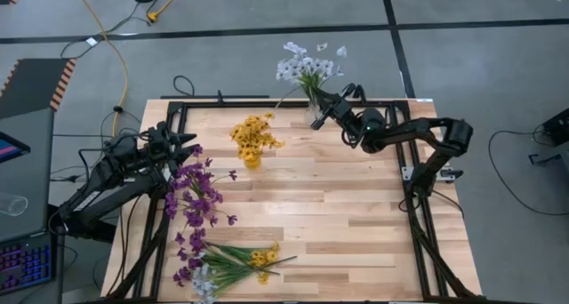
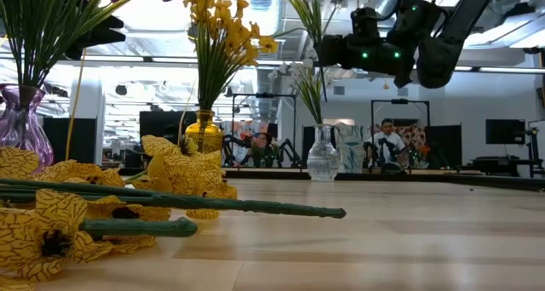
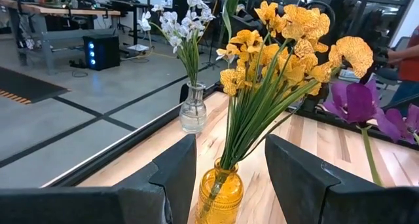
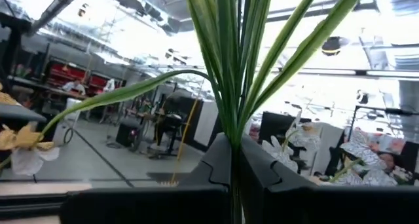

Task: Sort flowers into vase by color
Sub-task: Put the top white flowers into the transparent vase

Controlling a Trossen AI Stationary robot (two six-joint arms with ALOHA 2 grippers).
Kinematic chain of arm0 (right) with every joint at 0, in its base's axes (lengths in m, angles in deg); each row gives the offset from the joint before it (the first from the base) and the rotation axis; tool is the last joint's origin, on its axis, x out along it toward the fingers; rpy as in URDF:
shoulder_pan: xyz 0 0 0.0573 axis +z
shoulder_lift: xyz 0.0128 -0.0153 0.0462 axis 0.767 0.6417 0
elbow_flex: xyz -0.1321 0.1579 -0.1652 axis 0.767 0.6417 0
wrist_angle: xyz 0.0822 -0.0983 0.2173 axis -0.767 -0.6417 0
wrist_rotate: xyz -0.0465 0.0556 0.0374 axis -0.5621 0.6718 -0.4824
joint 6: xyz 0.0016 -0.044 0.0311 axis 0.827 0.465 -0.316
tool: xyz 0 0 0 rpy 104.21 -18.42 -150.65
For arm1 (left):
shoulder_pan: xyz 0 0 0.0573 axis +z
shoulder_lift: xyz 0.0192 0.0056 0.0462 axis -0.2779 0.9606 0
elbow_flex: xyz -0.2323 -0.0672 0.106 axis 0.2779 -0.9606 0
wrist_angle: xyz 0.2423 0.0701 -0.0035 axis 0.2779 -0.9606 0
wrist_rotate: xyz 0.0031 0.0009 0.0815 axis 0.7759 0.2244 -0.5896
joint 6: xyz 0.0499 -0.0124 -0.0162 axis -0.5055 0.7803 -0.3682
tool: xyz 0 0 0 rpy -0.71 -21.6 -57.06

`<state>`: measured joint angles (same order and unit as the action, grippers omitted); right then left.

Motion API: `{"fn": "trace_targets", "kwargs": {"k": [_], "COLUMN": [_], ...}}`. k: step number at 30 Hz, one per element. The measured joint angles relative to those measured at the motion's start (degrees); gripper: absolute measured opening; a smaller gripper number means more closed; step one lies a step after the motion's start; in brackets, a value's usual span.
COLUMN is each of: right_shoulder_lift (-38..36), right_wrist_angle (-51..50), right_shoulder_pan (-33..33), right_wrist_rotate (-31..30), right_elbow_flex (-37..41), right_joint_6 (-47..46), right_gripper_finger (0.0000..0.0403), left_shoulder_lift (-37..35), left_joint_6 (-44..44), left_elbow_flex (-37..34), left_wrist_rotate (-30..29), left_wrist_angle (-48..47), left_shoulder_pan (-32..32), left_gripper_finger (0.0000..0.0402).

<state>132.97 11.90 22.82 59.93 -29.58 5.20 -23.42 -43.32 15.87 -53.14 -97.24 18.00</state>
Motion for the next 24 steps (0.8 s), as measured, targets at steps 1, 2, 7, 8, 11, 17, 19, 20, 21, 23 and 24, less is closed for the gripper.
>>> {"fn": "trace_targets", "kwargs": {"k": [1, 2, 7, 8, 11, 17, 19, 20, 21, 23, 24], "right_shoulder_lift": [0.28, 0.58, 0.71, 0.71, 0.71, -0.55, -0.9, -0.91, -0.91, -0.91, -0.91], "right_wrist_angle": [0.54, 1.37, 0.58, 0.62, 2.57, 3.08, 2.24, 1.82, 1.05, -0.64, -1.6], "right_shoulder_pan": [-0.33, -0.45, -1.07, -1.07, -1.07, 0.23, 0.89, 1.27, 1.65, 2.23, 2.29], "right_wrist_rotate": [0.3, 0.35, 0.42, 0.44, 1.72, 2.08, 2.91, 3.29, 3.3, 3.36, 3.41], "right_elbow_flex": [0.0, 0.0, 0.0, 0.0, 0.0, -1.03, -1.47, -1.55, -1.68, -1.75, -1.75], "right_joint_6": [-0.01, -0.01, -0.03, -0.03, -0.12, -0.22, -0.18, -0.19, -0.08, -0.05, -0.05], "right_gripper_finger": [0.0033, 0.0033, 0.0034, 0.0034, 0.0034, 0.0034, 0.0034, 0.0034, 0.0034, 0.0034, 0.0034], "left_shoulder_lift": [0.0, 0.0, 0.02, 0.0, 0.0, 0.0, 0.0, 0.0, 0.0, 0.0, 0.0], "left_joint_6": [0.0, -0.01, -0.02, -0.02, -0.02, -0.02, -0.02, -0.02, -0.03, -0.03, -0.04], "left_elbow_flex": [0.0, 0.0, 0.0, 0.0, 0.0, 0.0, 0.0, 0.0, 0.0, 0.0, 0.0], "left_wrist_rotate": [-0.02, -0.02, -0.02, -0.02, -0.1, -0.18, -0.66, -1.01, -1.09, -1.18, -1.17], "left_wrist_angle": [-0.02, -0.02, 0.0, -0.02, -0.02, -0.02, -0.02, -0.02, 0.0, -0.02, 0.0], "left_shoulder_pan": [0.0, 0.0, 0.0, 0.0, 0.0, 0.0, 0.0, 0.0, 0.0, 0.0, 0.0], "left_gripper_finger": [0.0169, 0.0169, 0.0169, 0.0169, 0.0169, 0.0169, 0.0169, 0.0169, 0.0169, 0.0169, 0.0169]}}
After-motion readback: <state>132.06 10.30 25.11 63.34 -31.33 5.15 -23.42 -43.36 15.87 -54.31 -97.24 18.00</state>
